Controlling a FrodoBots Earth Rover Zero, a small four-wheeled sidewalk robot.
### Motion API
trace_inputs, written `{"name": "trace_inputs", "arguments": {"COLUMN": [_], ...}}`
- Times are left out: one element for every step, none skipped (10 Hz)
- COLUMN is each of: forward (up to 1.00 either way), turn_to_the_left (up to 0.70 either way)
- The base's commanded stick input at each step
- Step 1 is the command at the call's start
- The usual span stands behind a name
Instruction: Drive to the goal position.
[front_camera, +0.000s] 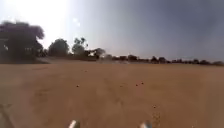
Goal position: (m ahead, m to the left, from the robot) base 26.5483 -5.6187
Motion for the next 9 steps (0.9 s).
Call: {"name": "trace_inputs", "arguments": {"forward": [0.7, 0.7, 0.7, 0.7, 0.7, 0.7, 0.7, 0.7, 0.7], "turn_to_the_left": [0.0, 0.0, 0.0, 0.0, 0.0, 0.0, 0.0, 0.0, 0.0]}}
